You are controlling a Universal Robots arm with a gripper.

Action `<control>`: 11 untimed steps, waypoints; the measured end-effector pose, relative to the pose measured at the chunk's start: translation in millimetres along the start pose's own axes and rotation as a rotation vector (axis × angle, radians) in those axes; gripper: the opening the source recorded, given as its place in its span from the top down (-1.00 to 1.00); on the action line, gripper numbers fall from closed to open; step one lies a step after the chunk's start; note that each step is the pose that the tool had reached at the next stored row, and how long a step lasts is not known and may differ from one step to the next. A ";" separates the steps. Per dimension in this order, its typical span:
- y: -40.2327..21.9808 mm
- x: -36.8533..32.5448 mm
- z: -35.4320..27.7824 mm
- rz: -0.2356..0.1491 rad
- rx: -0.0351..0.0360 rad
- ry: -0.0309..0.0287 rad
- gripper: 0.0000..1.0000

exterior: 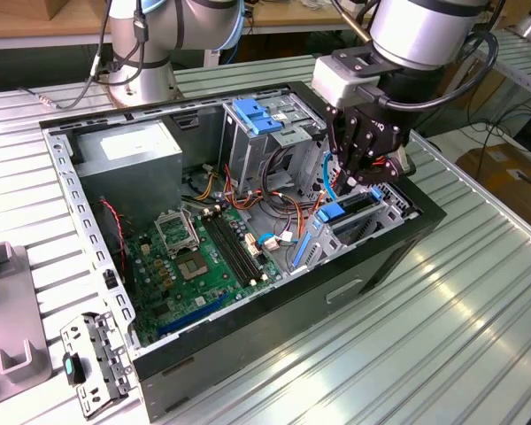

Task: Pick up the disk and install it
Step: 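Insert the first disk wire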

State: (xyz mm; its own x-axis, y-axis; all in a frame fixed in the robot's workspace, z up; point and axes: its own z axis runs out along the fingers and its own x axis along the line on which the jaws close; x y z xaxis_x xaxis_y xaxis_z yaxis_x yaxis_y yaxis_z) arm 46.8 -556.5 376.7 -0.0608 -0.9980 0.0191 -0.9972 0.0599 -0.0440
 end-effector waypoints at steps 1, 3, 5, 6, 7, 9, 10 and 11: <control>0.0 0.0 0.1 0.000 0.0000 0.0000 0.79; 0.0 0.0 0.2 0.000 0.0000 0.0000 0.79; -18.7 -1.1 1.3 0.000 -0.0025 0.0002 0.79; -36.7 -2.2 -1.7 -0.064 -0.0062 -0.0018 0.79; -38.0 -2.1 -8.6 -0.068 -0.0090 -0.0024 0.79; -40.8 -2.3 -8.7 -0.069 -0.0093 -0.0021 0.79; -43.0 -2.4 -8.6 -0.069 -0.0095 -0.0022 0.79; -45.7 -2.6 -8.5 -0.070 -0.0096 -0.0021 0.79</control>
State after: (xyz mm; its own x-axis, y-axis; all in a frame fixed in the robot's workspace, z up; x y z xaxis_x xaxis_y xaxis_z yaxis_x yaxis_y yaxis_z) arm 92.2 -556.5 387.2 0.0089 -0.9998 0.0197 -0.9994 -0.0095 -0.0330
